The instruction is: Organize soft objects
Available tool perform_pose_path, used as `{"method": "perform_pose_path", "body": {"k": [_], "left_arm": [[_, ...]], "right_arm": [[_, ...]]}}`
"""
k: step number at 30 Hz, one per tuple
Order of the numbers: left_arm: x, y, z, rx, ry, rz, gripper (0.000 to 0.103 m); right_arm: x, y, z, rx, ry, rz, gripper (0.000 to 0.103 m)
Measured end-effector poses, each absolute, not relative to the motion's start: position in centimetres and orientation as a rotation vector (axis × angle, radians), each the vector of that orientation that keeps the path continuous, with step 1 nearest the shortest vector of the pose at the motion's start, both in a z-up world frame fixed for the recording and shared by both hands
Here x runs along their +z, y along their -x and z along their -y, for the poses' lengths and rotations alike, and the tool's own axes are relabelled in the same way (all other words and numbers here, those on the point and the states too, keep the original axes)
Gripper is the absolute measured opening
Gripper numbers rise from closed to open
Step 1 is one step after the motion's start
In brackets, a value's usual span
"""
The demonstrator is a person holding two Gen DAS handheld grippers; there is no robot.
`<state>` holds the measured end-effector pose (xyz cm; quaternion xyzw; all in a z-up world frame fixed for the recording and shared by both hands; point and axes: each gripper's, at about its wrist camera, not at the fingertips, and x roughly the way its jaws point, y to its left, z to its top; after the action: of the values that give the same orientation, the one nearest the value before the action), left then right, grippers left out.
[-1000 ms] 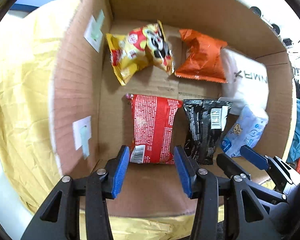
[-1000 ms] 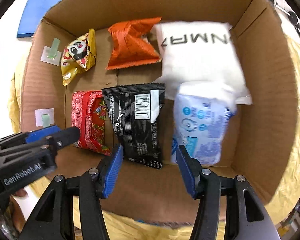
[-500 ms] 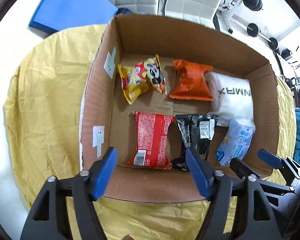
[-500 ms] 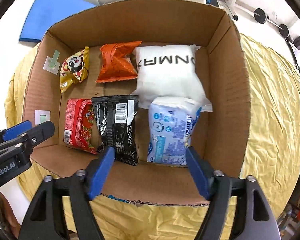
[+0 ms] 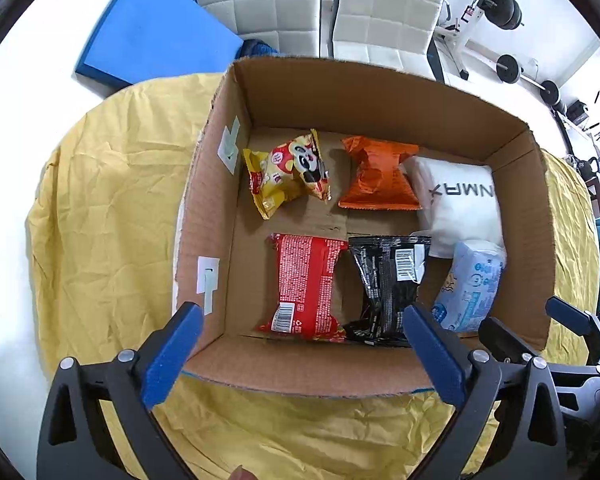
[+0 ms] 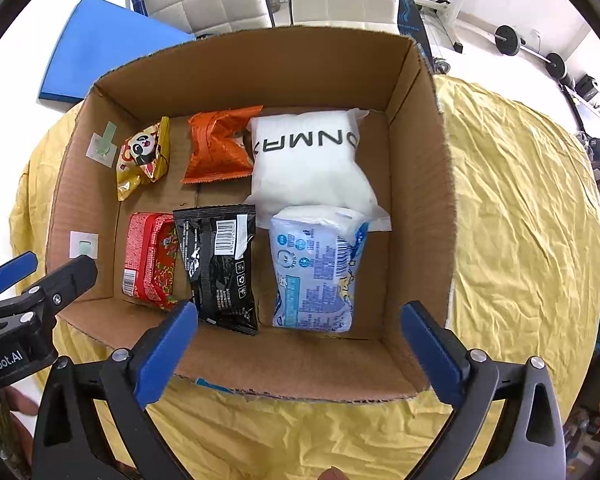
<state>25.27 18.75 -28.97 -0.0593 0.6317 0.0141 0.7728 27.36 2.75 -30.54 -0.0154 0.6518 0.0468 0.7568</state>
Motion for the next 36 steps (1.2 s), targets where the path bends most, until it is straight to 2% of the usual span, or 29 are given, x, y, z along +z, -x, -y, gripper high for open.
{"method": "perform_pose_path", "body": {"k": [8,20,28,36], "left_arm": [[-23.0,-21.9,-18.1,0.028,0.140,-1.252,0.103],[-12.7,-15.4,-15.9,-0.041,0.103,-1.085,0.103],[-8.3,-12.4,-16.2,-0.040,0.119,-1.013,0.103],[-6.1,-10.5,-16.5,-0.009,0.121,-0.961,0.103]], "right_arm": [[-26.2,-25.1,-1.8,0.111,0.030,-1.349,0.103],[-14.7,-17.3,0.8,0.128,0.005,-1.167,0.103],[-8.1,-12.7,1.9,0.118,-0.003,-1.060,0.103],[-4.7,-10.6,2.3,0.111,-0.011,-1.011,0.103]]}}
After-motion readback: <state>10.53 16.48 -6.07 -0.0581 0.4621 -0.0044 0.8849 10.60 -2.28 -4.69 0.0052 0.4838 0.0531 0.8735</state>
